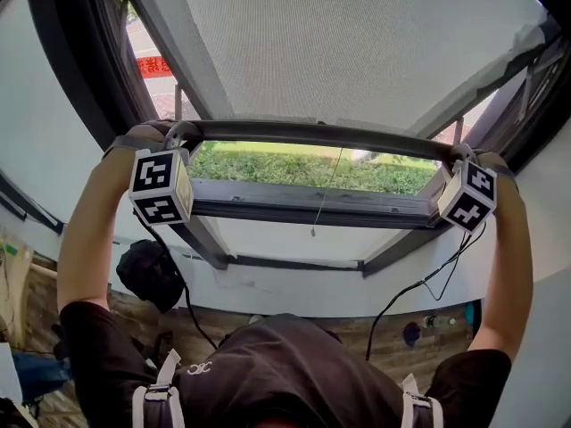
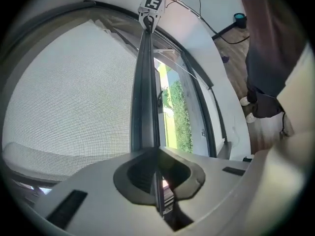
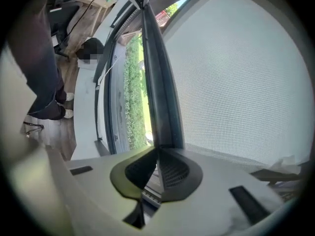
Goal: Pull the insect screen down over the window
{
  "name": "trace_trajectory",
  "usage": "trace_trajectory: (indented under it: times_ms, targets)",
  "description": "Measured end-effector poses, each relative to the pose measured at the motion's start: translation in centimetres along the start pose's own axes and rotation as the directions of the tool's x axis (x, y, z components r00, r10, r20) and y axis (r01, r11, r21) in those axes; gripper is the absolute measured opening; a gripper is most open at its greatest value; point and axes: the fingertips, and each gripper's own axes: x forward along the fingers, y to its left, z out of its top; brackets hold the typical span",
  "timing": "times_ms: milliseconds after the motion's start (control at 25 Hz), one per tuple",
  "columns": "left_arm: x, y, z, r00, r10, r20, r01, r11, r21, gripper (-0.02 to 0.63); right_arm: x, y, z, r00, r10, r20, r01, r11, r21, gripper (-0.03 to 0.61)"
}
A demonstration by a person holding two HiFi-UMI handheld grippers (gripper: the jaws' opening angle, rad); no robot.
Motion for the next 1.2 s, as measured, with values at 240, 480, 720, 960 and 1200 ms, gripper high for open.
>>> trace_trajectory:
  times_ms: [240, 480, 720, 960, 1200]
  targets:
    - [3.8, -5.8, -0.1, 0.995, -0.096, -0.006, 0.096, 0.995, -0.015, 0.028, 4.2, 5.4, 0.1, 0.995, 0.095, -0.016, -0.095, 0.995, -0.017, 0.025]
    - [8.3, -12.3, -0.1, 0.98, -0.2, -0.008, 0.2, 0.979, -0.041, 0.029, 9.1, 11.4, 0.0, 0.985, 0.162, -0.052, -0.164, 0.986, -0.032, 0.025]
    - [11.2, -16.6, -0.1, 0.972, -0.231, -0.033, 0.23, 0.973, -0.036, 0.029, 12.3, 15.6, -0.2, 0.981, 0.177, -0.08, -0.181, 0.983, -0.042, 0.025]
    - [13.4, -19.2, -0.3, 0.99, -0.129, -0.062, 0.127, 0.991, -0.029, 0.031, 14.6, 18.0, 0.0, 0.996, 0.077, -0.049, -0.079, 0.996, -0.036, 0.023]
    - [14.9, -22.3, 0.1, 0.992, -0.117, -0.054, 0.114, 0.992, -0.062, 0.031, 16.7, 21.5, 0.1, 0.998, 0.061, -0.024, -0.061, 0.998, -0.006, 0.025]
